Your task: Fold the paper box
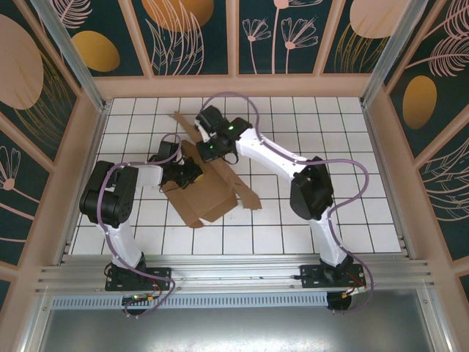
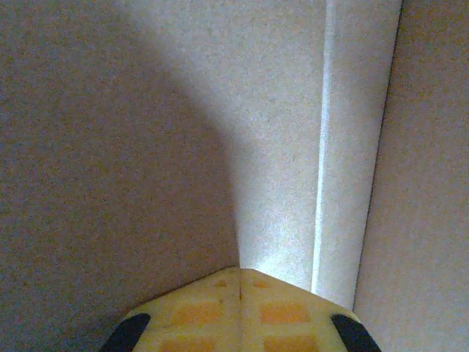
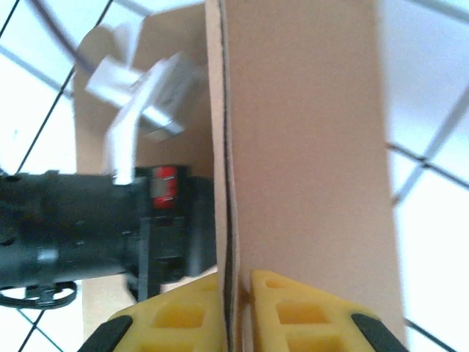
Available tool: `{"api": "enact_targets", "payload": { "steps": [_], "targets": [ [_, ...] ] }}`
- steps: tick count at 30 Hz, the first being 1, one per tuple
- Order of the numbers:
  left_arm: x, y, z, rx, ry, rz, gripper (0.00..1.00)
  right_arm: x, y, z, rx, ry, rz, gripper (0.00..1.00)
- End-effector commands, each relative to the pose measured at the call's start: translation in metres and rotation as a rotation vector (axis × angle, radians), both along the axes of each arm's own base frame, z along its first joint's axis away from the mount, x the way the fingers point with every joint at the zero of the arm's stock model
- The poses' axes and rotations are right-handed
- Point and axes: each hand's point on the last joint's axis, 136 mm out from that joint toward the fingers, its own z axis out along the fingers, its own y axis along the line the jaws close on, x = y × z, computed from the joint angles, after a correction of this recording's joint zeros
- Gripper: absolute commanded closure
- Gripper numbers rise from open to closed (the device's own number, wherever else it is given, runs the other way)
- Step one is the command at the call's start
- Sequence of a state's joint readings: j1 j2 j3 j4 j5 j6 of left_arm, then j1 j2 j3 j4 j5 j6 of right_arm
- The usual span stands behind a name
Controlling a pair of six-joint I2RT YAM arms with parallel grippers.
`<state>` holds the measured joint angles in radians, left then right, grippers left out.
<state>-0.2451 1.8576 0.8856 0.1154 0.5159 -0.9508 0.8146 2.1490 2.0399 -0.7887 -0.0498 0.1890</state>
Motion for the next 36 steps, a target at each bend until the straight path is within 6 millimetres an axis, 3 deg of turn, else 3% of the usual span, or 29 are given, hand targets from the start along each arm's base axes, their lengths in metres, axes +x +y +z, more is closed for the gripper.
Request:
{"api": "enact_targets", "payload": {
  "steps": [1, 6, 14, 20, 25, 36],
  "targets": [
    [0.001, 0.007, 0.004, 0.021, -0.013, 0.008, 1.0, 0.022, -0.059, 0.028, -0.107, -0.088, -0.114, 0.84],
    [0.003, 0.008, 0.005, 0.032, -0.018, 0.006, 1.0, 0.05, -0.104, 0.018, -0.406, -0.263, -0.159, 0.86],
    [0.006, 0.007, 0.005, 0.033, -0.021, 0.004, 1.0, 0.084, -0.145, -0.03, -0.867, -0.48, -0.218, 0.94],
    [0.005, 0.007, 0.005, 0.031, -0.019, 0.001, 1.0, 0.092, -0.149, -0.057, -1.061, -0.588, -0.168, 0.94],
    [0.006, 0.007, 0.006, 0.03, -0.023, 0.0, 1.0, 0.092, -0.143, -0.065, -1.14, -0.658, -0.106, 0.92],
    [0.005, 0.008, 0.009, 0.032, -0.028, 0.0, 1.0, 0.081, -0.144, -0.089, -1.116, -0.655, -0.036, 0.87]
  ]
}}
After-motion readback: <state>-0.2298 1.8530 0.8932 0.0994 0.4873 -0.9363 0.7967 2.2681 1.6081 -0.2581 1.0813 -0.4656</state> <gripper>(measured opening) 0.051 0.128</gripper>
